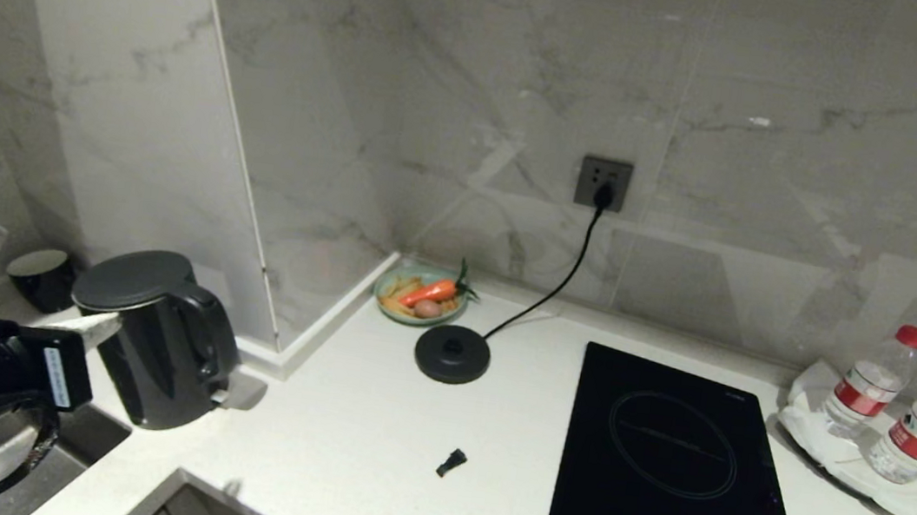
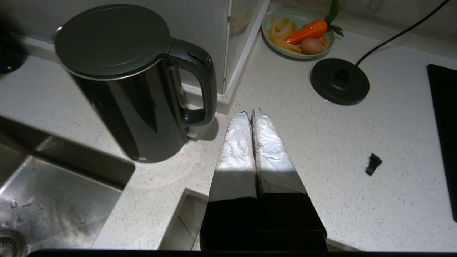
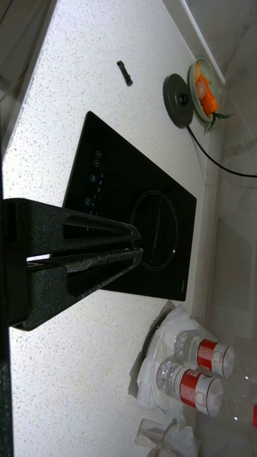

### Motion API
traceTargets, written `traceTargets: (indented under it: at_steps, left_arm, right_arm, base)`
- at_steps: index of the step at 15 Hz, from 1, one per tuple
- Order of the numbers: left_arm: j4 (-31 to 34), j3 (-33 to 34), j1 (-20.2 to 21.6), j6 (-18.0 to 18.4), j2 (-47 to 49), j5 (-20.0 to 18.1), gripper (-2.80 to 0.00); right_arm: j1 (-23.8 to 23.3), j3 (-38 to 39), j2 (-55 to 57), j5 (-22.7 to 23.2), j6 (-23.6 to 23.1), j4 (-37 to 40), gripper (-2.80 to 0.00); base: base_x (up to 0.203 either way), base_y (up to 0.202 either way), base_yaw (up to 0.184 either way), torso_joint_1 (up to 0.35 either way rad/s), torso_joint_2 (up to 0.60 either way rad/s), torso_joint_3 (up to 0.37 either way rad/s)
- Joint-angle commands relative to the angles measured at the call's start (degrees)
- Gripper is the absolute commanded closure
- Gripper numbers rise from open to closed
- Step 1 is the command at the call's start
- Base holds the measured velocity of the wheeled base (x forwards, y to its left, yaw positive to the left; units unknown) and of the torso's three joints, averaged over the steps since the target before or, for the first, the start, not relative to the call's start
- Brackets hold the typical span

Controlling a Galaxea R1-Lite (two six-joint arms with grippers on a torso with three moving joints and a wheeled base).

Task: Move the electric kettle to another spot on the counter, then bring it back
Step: Grab the kettle

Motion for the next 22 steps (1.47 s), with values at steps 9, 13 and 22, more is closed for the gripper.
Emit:
traceTargets:
  at_steps: [9,13,22]
  left_arm:
    - [-42.12,11.1,-3.44,-0.28,36.91,4.33,-2.8]
    - [-53.98,11.52,-3.74,-0.11,49.25,7.04,-2.8]
    - [-54.5,3.23,-2.83,0.04,53.26,7.52,-2.8]
  right_arm:
    - [0.0,0.0,0.0,0.01,0.01,-0.1,0.0]
    - [0.0,0.0,0.0,0.01,0.01,-0.07,0.0]
    - [0.0,0.0,0.0,0.01,-0.08,-0.01,0.0]
  base:
    - [0.0,0.0,0.0,0.0,0.0,0.0]
    - [0.0,0.0,0.0,0.0,0.0,0.0]
    - [0.0,0.0,0.0,0.0,0.0,0.0]
